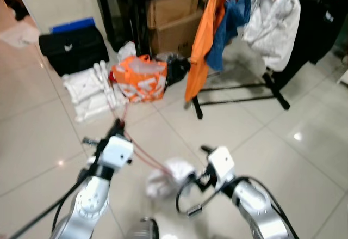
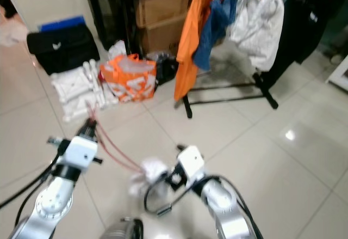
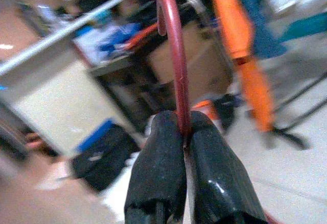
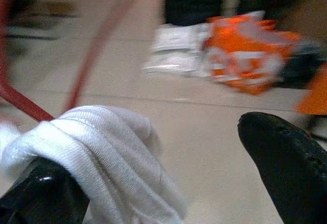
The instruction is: Hang hanger
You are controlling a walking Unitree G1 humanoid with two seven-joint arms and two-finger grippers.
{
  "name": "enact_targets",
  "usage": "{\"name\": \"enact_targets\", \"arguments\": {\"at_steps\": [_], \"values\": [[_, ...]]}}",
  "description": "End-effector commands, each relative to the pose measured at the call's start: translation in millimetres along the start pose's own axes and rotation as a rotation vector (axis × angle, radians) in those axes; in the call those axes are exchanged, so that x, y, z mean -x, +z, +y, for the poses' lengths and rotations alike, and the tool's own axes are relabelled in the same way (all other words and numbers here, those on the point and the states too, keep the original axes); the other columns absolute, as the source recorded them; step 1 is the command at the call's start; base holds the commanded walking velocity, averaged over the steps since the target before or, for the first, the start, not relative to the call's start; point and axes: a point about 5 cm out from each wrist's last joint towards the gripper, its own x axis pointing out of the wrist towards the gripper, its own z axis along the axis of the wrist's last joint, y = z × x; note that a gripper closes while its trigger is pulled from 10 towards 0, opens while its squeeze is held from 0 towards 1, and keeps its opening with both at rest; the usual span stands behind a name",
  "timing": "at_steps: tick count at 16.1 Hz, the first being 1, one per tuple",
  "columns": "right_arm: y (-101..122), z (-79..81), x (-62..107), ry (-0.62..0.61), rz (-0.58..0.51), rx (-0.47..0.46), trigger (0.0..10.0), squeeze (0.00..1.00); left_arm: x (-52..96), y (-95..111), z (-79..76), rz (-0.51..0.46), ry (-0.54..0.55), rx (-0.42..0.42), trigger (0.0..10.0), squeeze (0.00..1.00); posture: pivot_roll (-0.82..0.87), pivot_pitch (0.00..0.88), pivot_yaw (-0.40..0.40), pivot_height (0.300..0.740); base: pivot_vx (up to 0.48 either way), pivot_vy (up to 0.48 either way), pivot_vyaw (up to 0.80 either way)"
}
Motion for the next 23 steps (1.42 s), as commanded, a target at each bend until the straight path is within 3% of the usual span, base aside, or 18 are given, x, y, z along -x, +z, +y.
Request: {"name": "enact_targets", "arguments": {"at_steps": [1, 3, 4, 5, 8, 11, 12, 18, 20, 23], "values": [[11.7, -1.7, -0.6, 0.053, -0.042, -0.023, 10.0, 0.0, -2.4, 3.2, -9.0, -0.022, -0.112, 0.045, 10.0, 0.0, 0.01, 0.115, 0.01, 0.74, 0.0, 0.0, 0.0], [14.5, -10.1, 6.2, 0.09, -0.02, -0.006, 10.0, 0.0, 12.0, 5.9, -13.8, -0.031, -0.284, 0.117, 10.0, 0.0, -0.01, 0.113, 0.014, 0.74, 0.0, 0.0, 0.0], [14.3, -11.2, 9.6, 0.105, -0.01, -0.004, 10.0, 0.0, 17.7, 6.7, -11.9, -0.023, -0.31, 0.142, 10.0, 0.0, -0.01, 0.114, 0.014, 0.74, 0.0, 0.0, 0.0], [13.9, -11.0, 19.7, 0.15, 0.018, 0.016, 10.0, 0.0, 28.6, 11.9, -1.1, -0.024, -0.346, 0.197, 10.0, 0.0, -0.01, 0.115, 0.012, 0.74, 0.0, 0.0, 0.0], [12.9, -11.1, 25.6, 0.198, 0.05, 0.036, 10.0, 0.0, 28.1, 16.8, 7.9, -0.039, -0.347, 0.223, 10.0, 0.0, 0.0, 0.115, 0.007, 0.74, 0.0, 0.0, 0.0], [14.8, -15.2, 24.0, 0.181, 0.06, 0.041, 10.0, 0.0, 27.0, 20.7, 8.2, -0.048, -0.377, 0.237, 10.0, 0.0, 0.01, 0.114, 0.003, 0.74, 0.0, 0.0, 0.0], [18.7, -15.4, 20.2, 0.181, 0.061, 0.005, 10.0, 0.0, 25.8, 19.3, 6.0, -0.034, -0.379, 0.224, 10.0, 0.0, 0.01, 0.113, 0.005, 0.74, 0.0, 0.0, 0.0], [49.5, 6.2, 15.4, 0.29, -0.021, -0.104, 10.0, 0.0, 7.4, -6.1, 4.1, 0.12, -0.183, 0.135, 10.0, 0.0, 0.0, 0.106, 0.008, 0.74, 0.0, 0.0, 0.0], [65.9, 13.6, 20.8, 0.344, -0.041, -0.15, 10.0, 0.0, -2.7, -19.8, 1.6, 0.205, -0.094, 0.091, 10.0, 0.0, -0.01, 0.099, 0.005, 0.74, 0.0, 0.0, 0.0], [73.9, 17.7, 32.5, 0.395, -0.043, -0.173, 10.0, 0.0, -6.6, -24.9, 1.0, 0.221, -0.066, 0.034, 10.0, 0.0, -0.01, 0.099, 0.003, 0.74, 0.0, 0.0, 0.0]]}}
